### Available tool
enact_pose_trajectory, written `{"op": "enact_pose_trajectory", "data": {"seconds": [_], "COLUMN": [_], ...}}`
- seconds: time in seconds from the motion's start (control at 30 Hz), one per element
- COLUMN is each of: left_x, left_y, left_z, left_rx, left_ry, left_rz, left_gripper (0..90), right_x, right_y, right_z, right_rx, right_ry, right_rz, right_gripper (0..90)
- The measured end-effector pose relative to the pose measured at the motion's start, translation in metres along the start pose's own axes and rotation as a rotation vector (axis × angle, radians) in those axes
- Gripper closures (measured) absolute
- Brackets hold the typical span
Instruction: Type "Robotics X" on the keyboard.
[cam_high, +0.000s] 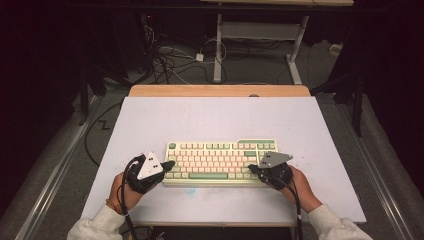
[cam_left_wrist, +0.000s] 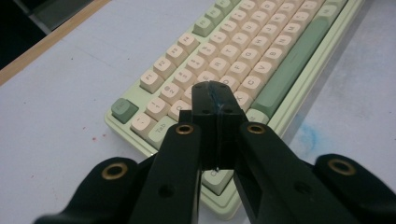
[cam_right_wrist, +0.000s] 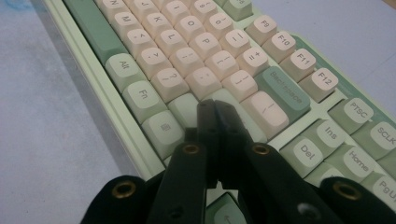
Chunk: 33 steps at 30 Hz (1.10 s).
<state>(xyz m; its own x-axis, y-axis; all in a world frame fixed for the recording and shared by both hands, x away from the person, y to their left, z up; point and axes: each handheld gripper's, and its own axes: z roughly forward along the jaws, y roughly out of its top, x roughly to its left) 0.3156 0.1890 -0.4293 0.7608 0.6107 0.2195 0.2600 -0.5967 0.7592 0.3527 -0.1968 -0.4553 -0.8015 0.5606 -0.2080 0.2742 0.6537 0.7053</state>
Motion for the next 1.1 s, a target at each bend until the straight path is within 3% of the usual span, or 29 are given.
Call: {"op": "enact_pose_trajectory", "data": {"seconds": [0.2, 0.33, 0.7, 1.1], "left_x": [0.006, 0.010, 0.013, 0.011], "left_y": [0.003, 0.005, 0.016, 0.021], "left_z": [0.002, 0.003, 0.014, 0.040], "left_rx": [0.023, 0.038, 0.090, 0.130], "left_ry": [0.003, -0.017, -0.065, -0.127], "left_rz": [0.002, -0.014, 0.006, 0.028], "left_gripper": [87.7, 87.7, 87.6, 87.6], "right_x": [0.000, 0.001, 0.001, 0.002], "right_y": [0.000, 0.000, 0.000, 0.000], "right_z": [0.000, 0.000, 0.000, 0.000], "right_rx": [0.000, 0.001, 0.005, 0.002], "right_ry": [-0.001, -0.005, -0.008, -0.015], "right_rz": [0.001, 0.004, 0.000, -0.006], "right_gripper": [90.0, 90.0, 90.0, 90.0]}}
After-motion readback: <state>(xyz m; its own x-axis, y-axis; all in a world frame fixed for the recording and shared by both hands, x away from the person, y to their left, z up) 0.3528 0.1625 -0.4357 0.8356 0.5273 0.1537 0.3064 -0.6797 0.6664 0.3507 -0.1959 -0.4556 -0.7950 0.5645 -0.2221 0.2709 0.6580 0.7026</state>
